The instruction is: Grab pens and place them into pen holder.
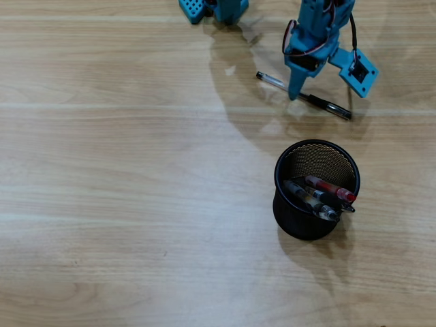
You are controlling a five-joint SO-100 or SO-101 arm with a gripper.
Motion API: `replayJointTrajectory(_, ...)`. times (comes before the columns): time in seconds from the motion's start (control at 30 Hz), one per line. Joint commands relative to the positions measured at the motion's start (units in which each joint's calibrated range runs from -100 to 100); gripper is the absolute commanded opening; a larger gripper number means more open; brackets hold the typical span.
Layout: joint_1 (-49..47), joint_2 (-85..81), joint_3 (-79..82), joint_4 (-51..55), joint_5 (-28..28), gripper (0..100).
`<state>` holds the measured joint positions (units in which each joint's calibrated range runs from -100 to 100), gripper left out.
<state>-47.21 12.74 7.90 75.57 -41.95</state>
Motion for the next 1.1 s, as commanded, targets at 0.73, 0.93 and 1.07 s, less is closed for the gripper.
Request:
replayJointTrajectory(0.73,-2.9,4.5,-2.1,-9.4,-5.9,18)
replayJointTrajectory(0.93,-3.3,4.7,-2.0,-9.9,-5.9,18)
replayJointTrajectory(1.07,-3.3,4.8,-1.5,-10.6,-7.2,18)
